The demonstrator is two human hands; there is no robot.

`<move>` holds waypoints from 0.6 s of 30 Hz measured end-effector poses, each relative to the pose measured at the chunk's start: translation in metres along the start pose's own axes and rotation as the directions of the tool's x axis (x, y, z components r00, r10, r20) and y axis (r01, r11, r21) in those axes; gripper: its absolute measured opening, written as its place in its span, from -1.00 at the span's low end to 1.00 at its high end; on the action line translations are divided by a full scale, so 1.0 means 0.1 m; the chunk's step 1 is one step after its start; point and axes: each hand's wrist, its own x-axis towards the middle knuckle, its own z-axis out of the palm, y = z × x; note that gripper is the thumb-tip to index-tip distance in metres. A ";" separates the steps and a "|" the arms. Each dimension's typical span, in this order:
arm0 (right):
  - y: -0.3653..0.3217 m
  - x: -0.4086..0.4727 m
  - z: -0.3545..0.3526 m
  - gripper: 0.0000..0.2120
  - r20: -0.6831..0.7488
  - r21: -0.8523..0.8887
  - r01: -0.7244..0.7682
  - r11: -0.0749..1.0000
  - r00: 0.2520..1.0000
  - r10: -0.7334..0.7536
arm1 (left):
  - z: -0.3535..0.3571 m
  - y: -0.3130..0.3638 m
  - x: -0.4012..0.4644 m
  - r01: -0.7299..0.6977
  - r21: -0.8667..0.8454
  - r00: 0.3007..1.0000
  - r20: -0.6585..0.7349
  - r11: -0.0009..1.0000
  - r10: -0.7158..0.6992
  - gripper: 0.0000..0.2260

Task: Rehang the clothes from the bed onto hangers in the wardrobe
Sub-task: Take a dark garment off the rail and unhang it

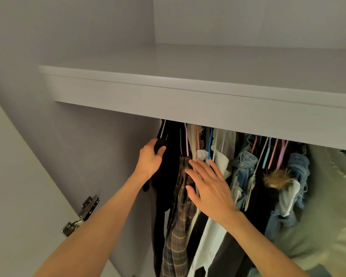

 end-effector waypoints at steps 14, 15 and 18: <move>-0.07 0.05 0.05 -0.51 -0.003 -0.015 -0.001 1.000 1.000 0.001 | -0.37 0.08 -0.33 -0.125 0.027 0.978 -0.163 0.992 0.128 -0.76; -0.09 0.06 0.06 -0.51 -0.004 -0.004 -0.010 1.000 1.000 0.010 | -0.41 0.05 -0.42 -0.141 0.042 0.976 -0.162 0.989 0.146 -0.77; -0.22 0.14 0.02 -0.52 -0.043 0.059 -0.035 0.998 0.998 0.038 | -0.53 -0.07 -0.71 -0.149 0.077 0.974 -0.160 0.986 0.160 -0.80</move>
